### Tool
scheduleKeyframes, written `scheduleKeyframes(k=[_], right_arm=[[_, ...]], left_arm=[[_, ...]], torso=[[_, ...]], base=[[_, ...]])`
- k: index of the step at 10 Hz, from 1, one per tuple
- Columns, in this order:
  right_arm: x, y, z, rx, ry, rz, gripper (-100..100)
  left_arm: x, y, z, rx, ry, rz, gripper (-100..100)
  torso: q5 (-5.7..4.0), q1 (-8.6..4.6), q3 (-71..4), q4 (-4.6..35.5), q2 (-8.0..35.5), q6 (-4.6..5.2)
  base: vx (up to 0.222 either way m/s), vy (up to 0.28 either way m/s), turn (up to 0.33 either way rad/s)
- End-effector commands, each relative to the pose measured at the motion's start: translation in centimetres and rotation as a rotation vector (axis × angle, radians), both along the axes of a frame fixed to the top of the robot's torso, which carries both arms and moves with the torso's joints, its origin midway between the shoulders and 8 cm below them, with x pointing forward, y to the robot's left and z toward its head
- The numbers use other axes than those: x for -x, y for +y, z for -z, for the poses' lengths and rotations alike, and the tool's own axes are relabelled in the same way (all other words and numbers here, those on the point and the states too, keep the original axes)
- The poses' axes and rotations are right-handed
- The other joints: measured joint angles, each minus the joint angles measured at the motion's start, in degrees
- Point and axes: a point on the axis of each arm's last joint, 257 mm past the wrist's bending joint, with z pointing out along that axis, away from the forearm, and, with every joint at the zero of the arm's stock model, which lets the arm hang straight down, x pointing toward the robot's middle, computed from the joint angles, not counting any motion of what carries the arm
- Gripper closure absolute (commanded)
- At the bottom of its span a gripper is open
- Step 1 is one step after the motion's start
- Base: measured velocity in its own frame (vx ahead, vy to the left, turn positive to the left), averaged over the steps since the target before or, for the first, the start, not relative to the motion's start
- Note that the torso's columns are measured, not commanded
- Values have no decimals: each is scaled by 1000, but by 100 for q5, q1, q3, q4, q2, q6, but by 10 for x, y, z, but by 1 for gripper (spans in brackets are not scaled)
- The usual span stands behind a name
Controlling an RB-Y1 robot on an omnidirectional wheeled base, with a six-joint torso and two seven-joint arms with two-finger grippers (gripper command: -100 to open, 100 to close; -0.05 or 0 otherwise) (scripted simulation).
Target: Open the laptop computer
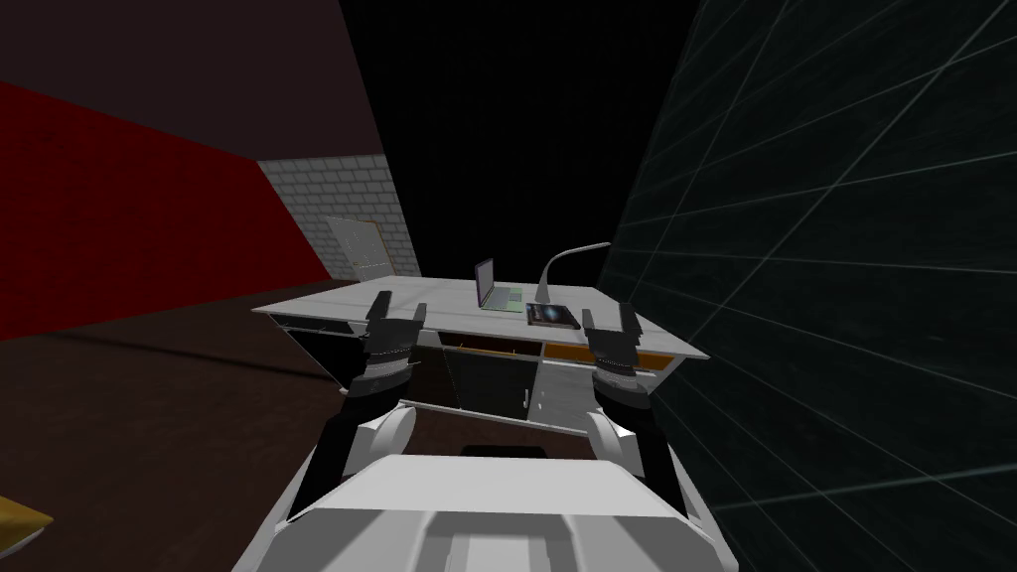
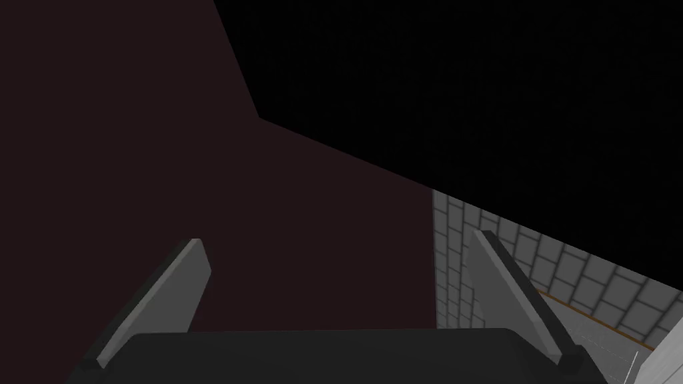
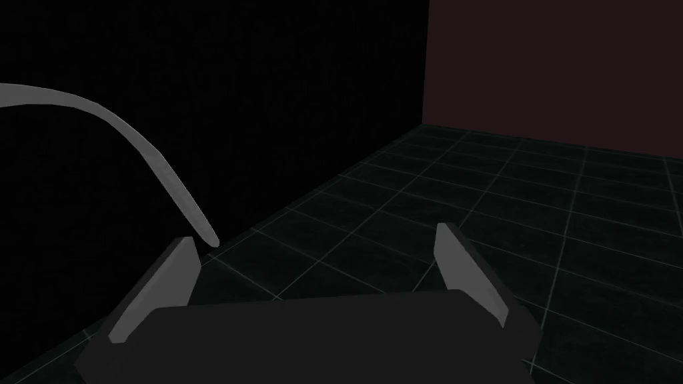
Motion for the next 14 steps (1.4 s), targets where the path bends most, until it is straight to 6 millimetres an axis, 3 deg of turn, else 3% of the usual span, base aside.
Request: scheduleKeyframes(k=[1, 9, 10, 11, 14], right_arm=[[0, 0, 0, 0, 0, 0, 0], [0, 0, 0, 0, 0, 0, 0], [0, 0, 0, 0, 0, 0, 0], [0, 0, 0, 0, 0, 0, 0], [0, 0, 0, 0, 0, 0, 0]], left_arm=[[0, 0, 0, 0, 0, 0, 0], [0, 0, 0, 0, 0, 0, 0], [-4, -3, 0, -24, 11, 13, -100], [-9, -5, 0, -40, 20, 22, -100], [-27, -8, -2, -81, 56, 43, -100]], torso=[[0, 0, -467, 235, 232, 0], [0, 0, -7073, 3537, 3539, 0], [0, 0, -7919, 3960, 3962, 0], [1, 2, -8314, 4149, 4155, 1], [1, 3, -8457, 4226, 4226, 0]], base=[[0, 0, 0], [0, 0, 0], [5, 4, -32], [1, 8, -63], [0, 18, -81]])
